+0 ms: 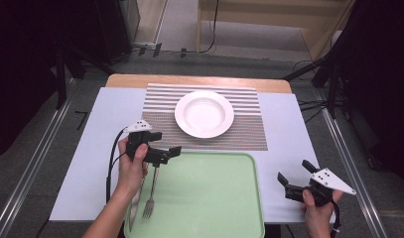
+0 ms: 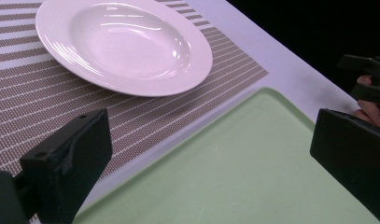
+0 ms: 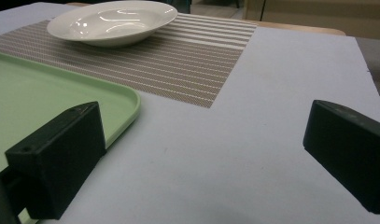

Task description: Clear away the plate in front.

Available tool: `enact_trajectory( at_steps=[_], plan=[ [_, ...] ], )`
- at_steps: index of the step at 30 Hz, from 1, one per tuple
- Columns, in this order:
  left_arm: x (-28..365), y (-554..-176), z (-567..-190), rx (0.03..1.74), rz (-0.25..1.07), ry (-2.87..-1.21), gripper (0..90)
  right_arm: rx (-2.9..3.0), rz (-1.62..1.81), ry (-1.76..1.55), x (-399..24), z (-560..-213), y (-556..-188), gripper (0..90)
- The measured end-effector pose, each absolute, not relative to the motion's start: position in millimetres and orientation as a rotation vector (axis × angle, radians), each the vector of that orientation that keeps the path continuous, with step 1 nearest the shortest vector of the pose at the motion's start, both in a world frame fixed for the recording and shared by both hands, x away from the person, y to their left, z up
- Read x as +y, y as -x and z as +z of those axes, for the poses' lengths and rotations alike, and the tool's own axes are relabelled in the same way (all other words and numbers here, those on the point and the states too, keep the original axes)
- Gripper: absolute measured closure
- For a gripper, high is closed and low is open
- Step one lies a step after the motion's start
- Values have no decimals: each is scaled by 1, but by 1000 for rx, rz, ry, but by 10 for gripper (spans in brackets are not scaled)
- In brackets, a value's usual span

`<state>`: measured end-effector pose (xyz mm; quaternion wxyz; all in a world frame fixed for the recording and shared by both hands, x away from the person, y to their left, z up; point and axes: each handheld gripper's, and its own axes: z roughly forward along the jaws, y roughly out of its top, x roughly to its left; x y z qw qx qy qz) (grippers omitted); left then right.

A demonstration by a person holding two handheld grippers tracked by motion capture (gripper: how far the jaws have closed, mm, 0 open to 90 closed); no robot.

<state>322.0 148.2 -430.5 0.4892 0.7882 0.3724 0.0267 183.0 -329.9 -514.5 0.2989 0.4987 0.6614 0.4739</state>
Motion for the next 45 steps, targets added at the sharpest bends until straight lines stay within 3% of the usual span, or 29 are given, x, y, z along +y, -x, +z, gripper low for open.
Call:
enact_trajectory(
  at_steps=[45],
  plan=[
    [128,-393,-430,931,82,-1885,0,1765,1267,-1313,-330,-516,-184,0]
  ],
)
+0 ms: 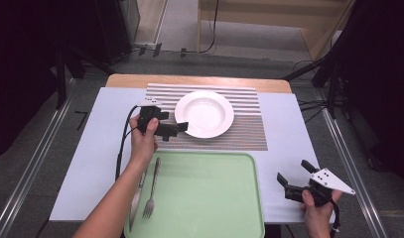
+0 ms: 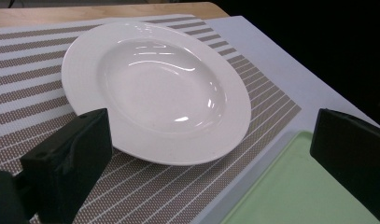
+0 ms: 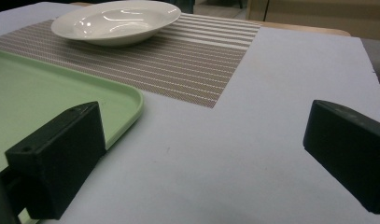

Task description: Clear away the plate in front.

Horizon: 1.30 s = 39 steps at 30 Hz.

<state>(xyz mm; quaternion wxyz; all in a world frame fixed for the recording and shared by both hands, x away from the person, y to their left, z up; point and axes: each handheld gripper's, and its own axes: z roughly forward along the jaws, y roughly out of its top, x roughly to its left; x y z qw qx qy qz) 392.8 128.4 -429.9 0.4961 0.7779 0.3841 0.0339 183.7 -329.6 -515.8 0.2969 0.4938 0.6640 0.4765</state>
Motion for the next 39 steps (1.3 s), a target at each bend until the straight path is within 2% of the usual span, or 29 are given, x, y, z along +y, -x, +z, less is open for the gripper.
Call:
enact_trajectory(
  at_steps=[17,37,39],
  plan=[
    [125,-430,-437,977,45,-1865,0,1772,1268,-1312,-329,-516,-185,0],
    [119,-464,-475,1122,-40,-1852,0,1783,1274,-1309,-330,-517,-186,0],
    [117,-466,-477,1141,-33,-1862,38,1783,1273,-1310,-330,-517,-186,0]
  ],
)
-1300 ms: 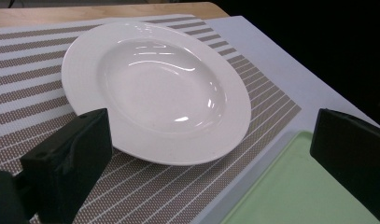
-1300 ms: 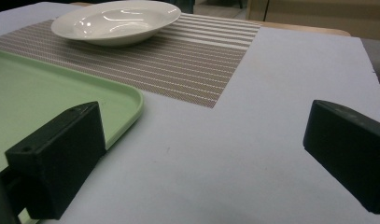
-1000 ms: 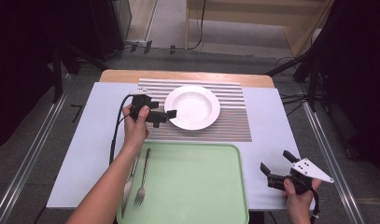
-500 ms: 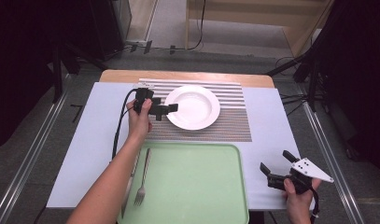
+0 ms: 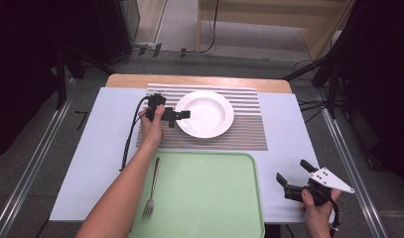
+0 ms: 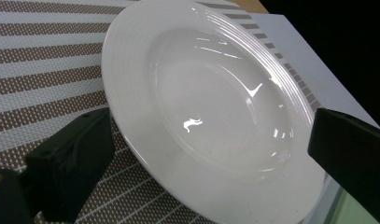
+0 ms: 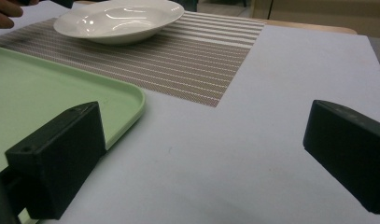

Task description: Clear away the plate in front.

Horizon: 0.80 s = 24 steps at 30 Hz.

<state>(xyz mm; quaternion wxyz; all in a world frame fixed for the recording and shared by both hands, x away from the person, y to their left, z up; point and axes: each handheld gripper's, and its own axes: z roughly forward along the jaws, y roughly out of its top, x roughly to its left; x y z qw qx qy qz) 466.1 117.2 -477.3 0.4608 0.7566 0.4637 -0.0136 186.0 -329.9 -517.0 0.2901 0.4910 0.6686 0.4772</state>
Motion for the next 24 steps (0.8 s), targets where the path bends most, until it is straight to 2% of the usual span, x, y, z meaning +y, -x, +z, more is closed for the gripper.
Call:
enact_trajectory(
  at_steps=[6,10,12,14,18,24],
  plan=[
    [109,-471,-483,1208,-25,-1875,56,1785,1278,-1310,-331,-517,-186,0],
    [109,-475,-490,1243,-37,-1851,175,1786,1279,-1307,-331,-517,-186,0],
    [108,-477,-492,1262,-60,-1842,187,1786,1280,-1311,-331,-517,-186,0],
    [106,-478,-495,1276,-41,-1853,265,1782,1280,-1313,-331,-517,-186,0],
    [101,-477,-497,1282,-30,-1868,270,1785,1283,-1310,-331,-517,-187,0],
    [97,-479,-502,1308,-98,-1845,268,1782,1286,-1312,-331,-517,-187,0]
  ],
)
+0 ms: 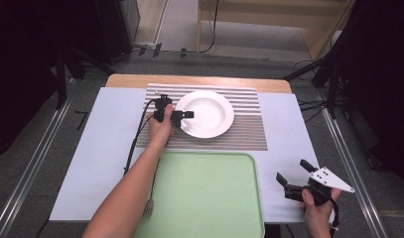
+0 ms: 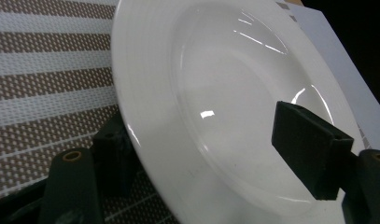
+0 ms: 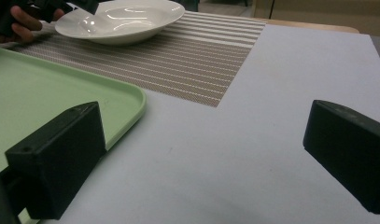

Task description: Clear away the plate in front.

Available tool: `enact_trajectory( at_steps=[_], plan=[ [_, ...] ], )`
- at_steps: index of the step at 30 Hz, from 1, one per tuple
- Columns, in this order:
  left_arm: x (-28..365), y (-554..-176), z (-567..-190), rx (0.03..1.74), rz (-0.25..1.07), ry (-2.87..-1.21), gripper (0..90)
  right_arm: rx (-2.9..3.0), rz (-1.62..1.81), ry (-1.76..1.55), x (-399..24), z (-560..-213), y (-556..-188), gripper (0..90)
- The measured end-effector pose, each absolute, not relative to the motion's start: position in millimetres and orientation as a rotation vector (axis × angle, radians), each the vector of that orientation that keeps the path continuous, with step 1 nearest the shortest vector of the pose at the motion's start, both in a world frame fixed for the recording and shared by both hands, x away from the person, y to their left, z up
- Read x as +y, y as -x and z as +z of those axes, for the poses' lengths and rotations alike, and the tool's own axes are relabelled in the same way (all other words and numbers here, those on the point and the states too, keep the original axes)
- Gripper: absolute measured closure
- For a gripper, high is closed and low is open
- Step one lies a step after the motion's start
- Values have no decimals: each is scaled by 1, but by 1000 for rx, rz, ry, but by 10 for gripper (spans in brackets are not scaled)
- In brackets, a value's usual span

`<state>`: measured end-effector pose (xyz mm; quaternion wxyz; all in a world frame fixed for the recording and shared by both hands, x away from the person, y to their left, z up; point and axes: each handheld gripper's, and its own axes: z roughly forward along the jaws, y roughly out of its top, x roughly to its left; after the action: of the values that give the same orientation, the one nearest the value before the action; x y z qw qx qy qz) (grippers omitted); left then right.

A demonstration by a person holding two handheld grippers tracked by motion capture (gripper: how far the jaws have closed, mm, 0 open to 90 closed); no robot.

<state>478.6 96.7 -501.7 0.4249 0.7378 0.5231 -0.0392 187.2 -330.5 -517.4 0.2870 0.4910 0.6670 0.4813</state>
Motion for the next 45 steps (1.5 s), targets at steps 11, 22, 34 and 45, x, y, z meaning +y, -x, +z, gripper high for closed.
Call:
enact_trajectory(
  at_steps=[11,22,34,45],
  plan=[
    [96,-479,-501,1439,-24,-1828,548,1788,1281,-1321,-330,-517,-187,0],
    [93,-476,-497,1412,-55,-1819,705,1785,1284,-1312,-332,-518,-188,0],
    [77,-460,-471,1270,63,-1813,818,1780,1283,-1323,-333,-517,-187,0],
    [80,-457,-465,1249,39,-1780,820,1752,1305,-1328,-337,-518,-188,0]
  ],
)
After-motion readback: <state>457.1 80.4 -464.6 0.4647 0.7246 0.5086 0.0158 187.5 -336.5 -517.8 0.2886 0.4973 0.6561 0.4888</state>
